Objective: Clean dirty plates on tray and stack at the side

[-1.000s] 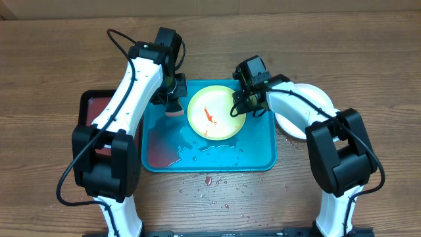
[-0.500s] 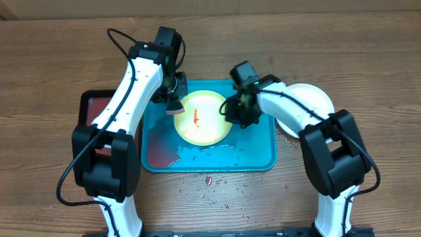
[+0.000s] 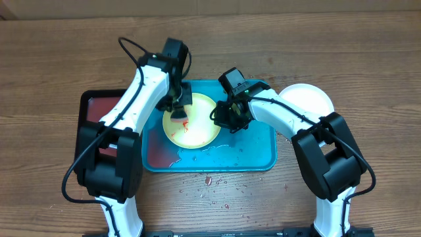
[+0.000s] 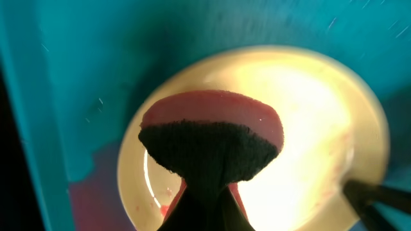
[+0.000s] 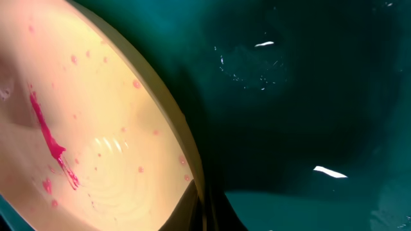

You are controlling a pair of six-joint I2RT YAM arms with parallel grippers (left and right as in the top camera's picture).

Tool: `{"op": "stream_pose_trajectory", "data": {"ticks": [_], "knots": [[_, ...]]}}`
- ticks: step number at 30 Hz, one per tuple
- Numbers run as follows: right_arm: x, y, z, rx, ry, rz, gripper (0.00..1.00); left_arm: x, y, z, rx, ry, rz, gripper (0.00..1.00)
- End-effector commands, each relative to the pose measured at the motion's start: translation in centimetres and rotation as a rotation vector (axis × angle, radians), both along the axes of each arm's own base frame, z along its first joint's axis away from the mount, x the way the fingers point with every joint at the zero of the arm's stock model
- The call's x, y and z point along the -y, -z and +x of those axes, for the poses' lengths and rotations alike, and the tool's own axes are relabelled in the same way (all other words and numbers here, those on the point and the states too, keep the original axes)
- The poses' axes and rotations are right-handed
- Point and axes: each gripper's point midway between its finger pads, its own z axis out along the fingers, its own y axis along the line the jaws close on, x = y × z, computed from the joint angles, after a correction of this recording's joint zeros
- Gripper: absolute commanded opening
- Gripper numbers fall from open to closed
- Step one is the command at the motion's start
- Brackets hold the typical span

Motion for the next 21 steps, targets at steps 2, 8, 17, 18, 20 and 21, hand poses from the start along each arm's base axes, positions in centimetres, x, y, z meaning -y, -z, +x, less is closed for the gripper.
{"op": "stream_pose_trajectory", "data": {"ticks": [2,8,17,18,20,21], "knots": [[0.8,1.7,-0.7,-0.037,0.019,-0.025,0.04,0.3,2.7,-1.4,-0.033,0.038,-0.002,0.04],[0.8,1.7,-0.7,-0.037,0.019,-0.026,0.04,0.0,5.5,-2.0,-0.018,0.041,0.001,0.04],[0.8,1.7,-0.6,-0.035,0.019,-0.025,0.04,5.7,5.3,-4.3,-0.030,0.439,-0.300,0.04],[0.8,1.7,-0.6,-0.035,0.019,-0.025,0.04,6.3,5.1,-4.6,-0.027,0.486,-0.336,0.04],[0.8,1.7,-0.6,-0.035,0.019,-0.025,0.04,6.6,5.0,-4.9,-0.029,0.513,-0.353,0.04],[0.8,1.7,-0.6,-0.035,0.019,-0.025,0.04,6.6,5.0,-4.9,-0.029,0.513,-0.353,0.04]]}}
